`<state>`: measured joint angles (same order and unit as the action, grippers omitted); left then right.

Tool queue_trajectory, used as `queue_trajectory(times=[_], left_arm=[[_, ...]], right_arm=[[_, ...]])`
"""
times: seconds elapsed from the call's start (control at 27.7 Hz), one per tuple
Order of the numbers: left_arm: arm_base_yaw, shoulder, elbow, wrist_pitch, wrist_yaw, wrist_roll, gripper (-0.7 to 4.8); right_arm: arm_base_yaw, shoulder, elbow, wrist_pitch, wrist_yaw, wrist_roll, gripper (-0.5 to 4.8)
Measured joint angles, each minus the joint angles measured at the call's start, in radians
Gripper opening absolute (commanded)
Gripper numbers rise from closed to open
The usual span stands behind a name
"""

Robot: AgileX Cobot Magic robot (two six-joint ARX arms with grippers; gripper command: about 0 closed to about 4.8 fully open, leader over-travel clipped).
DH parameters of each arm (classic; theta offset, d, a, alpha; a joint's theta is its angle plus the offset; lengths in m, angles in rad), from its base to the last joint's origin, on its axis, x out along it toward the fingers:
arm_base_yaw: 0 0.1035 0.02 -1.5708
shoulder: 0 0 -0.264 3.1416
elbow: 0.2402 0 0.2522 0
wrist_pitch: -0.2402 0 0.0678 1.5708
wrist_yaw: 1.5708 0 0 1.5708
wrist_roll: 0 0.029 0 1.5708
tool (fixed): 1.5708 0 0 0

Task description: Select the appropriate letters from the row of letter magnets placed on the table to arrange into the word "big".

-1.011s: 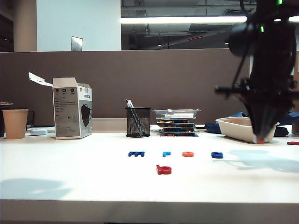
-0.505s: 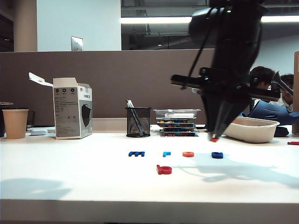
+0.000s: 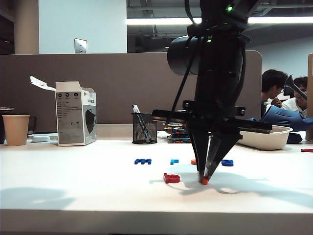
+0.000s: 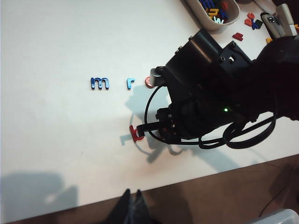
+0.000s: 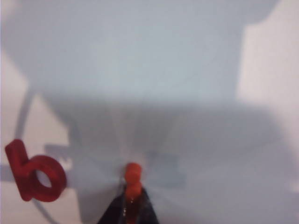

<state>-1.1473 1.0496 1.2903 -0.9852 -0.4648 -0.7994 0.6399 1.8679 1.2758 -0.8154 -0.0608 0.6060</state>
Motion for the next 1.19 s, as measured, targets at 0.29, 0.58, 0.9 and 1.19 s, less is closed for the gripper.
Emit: queue_trajectory(times=[0.29,0.58,0.9,1.19], left_arm=[[0.000,0.000,0.000,0.000,0.000,0.000,-0.05],[0.000,0.000,0.000,0.000,0.000,0.000,-0.05],[0.000,0.000,0.000,0.000,0.000,0.000,-0.05],[0.000,0.000,0.000,0.000,0.000,0.000,-0.05]], right_arm=[[-0.001,0.002,0.002,0.006,-0.005,0.000,0.96],[-0.001,0.002,0.002,0.006,-0.006,0.000,0.96],[-0.001,-0.008,-0.005,0.005,-0.005,0.000,1.02],[-0.002,-0.022,0.006,0.003,-0.012,-0.001,1.22]])
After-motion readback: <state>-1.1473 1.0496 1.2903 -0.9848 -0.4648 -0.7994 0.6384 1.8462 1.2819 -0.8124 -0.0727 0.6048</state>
